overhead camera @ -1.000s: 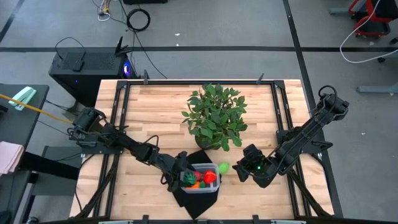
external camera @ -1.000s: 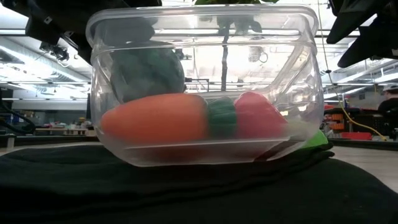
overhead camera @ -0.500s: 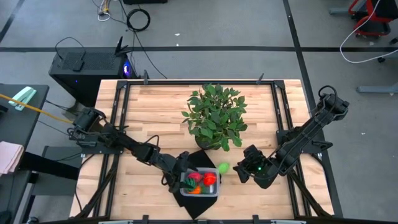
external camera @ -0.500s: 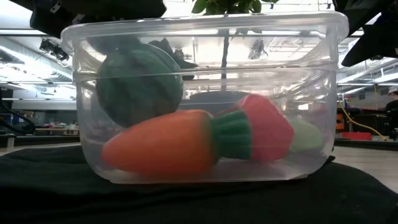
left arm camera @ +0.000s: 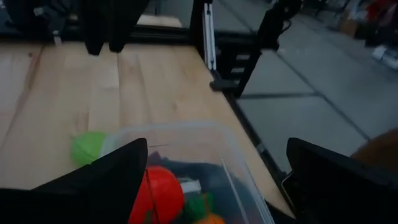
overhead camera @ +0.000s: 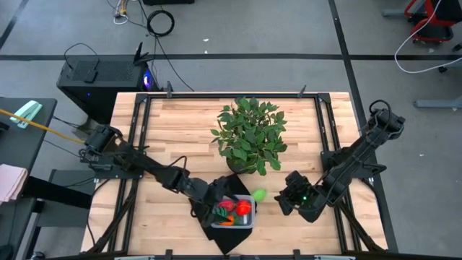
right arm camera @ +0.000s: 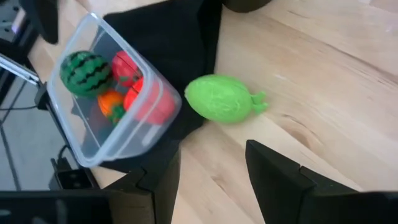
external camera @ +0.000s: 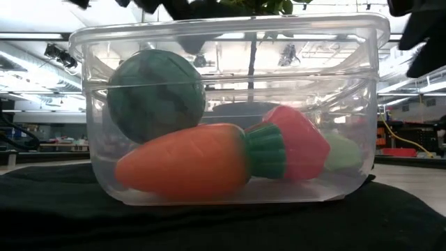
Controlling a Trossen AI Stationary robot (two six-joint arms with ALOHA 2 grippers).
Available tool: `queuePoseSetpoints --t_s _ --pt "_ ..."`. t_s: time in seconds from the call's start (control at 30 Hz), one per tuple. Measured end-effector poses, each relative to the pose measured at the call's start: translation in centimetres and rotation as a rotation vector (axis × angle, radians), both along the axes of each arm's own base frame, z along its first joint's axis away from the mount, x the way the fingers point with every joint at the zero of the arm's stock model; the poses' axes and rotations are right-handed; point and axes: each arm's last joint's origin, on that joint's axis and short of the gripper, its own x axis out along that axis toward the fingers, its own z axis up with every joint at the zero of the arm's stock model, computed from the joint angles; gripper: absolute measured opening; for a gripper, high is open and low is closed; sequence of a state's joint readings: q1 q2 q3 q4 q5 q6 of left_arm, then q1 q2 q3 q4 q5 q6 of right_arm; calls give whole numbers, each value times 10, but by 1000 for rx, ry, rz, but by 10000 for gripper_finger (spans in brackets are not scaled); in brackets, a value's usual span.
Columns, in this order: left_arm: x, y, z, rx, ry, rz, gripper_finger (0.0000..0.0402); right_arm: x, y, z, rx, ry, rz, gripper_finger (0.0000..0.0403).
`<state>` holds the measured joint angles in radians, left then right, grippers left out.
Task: Pick and placing Produce into tupperware
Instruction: Put the green melon into the transparent bin
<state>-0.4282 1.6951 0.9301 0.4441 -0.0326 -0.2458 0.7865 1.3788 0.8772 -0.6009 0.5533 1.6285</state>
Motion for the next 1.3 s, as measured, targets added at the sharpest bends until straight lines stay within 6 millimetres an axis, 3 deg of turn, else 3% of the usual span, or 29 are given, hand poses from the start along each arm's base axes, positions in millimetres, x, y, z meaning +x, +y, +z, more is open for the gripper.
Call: queuePoseSetpoints --t_s 0.13,0.3,0.47,0.67,0.8,0.9,1.0,1.1,1.3 --pt "9 -3 17 100 97 0 392 -6 4 -1 -25 17 39 187" --pt "19 -4 56 141 182 144 391 -18 7 -3 -112 57 111 187" --pt "24 -12 103 -119 -151 281 378 -36 15 -5 -185 86 184 187" --pt "20 -16 134 -374 -505 306 351 -63 22 -7 -254 98 216 187" --pt "-3 -21 135 -511 -780 307 333 -78 26 -8 -268 106 237 187" --pt "-31 -29 121 -534 -916 346 322 -86 30 -8 -256 83 238 187" --pt "-52 -35 99 -501 -899 462 311 -93 31 -11 -245 66 227 187" --pt "-66 -37 92 -416 -823 602 302 -96 32 -11 -243 46 218 187" --pt "-101 -14 78 -287 -736 726 282 -94 35 -10 -221 7 212 187"
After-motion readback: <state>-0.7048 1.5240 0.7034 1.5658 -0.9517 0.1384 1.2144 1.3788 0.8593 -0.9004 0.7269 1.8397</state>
